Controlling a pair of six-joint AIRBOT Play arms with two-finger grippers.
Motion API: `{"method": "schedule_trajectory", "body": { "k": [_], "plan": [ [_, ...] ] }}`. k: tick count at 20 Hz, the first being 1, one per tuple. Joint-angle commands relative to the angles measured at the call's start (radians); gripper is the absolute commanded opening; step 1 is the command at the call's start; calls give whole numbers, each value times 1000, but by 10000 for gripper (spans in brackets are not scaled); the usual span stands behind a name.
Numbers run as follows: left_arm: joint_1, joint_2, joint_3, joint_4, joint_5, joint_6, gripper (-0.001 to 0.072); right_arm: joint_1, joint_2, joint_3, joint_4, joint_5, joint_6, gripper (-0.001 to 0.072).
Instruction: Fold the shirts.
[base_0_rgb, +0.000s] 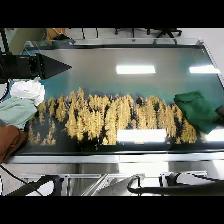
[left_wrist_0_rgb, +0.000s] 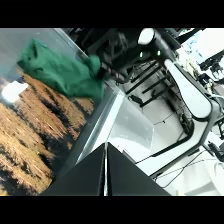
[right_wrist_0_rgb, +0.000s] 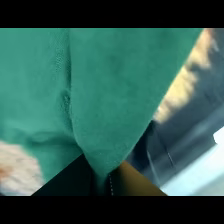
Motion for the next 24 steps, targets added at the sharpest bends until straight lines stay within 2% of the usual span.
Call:
{"method": "schedule_trajectory", "body": {
  "k": [1,2,3,4,5,6,9,11,13,14,15,16,19,21,24],
  "plan": [
    [-1,-1,0,0,0,8,23,-7,73,-248,-80,-84,94,24],
    [-1,-1,0,0,-1,8,24,-8,72,-273,-85,-77,93,25],
    [-1,-1,0,0,-1,8,23,-8,70,-282,-90,-64,93,99],
    [-1,-1,0,0,-2,8,23,-8,69,-281,-92,-62,87,287],
    [-1,-1,0,0,-6,8,24,-7,71,-277,-92,-61,64,528],
    [-1,-1,0,0,-7,8,23,-7,71,-268,-88,-53,33,647],
    [0,0,0,-5,-5,9,23,-7,72,-177,-83,30,-32,656],
    [0,-1,0,-3,6,9,24,-6,72,-68,-35,92,-60,655],
    [0,0,0,-3,23,26,24,5,74,34,106,130,-108,649],
    [0,0,0,-3,22,55,24,23,86,60,189,130,-143,509],
    [0,0,0,1,21,69,23,47,108,68,277,126,-192,216],
    [0,0,0,6,18,68,23,76,128,67,345,119,-214,51],
    [-15,38,-22,93,27,55,21,214,184,55,404,103,-250,24],
    [-46,120,-133,187,96,35,21,340,240,-7,407,92,-259,24],
    [-131,249,-364,295,153,3,22,564,362,-204,452,-14,-258,24]
  ]
}}
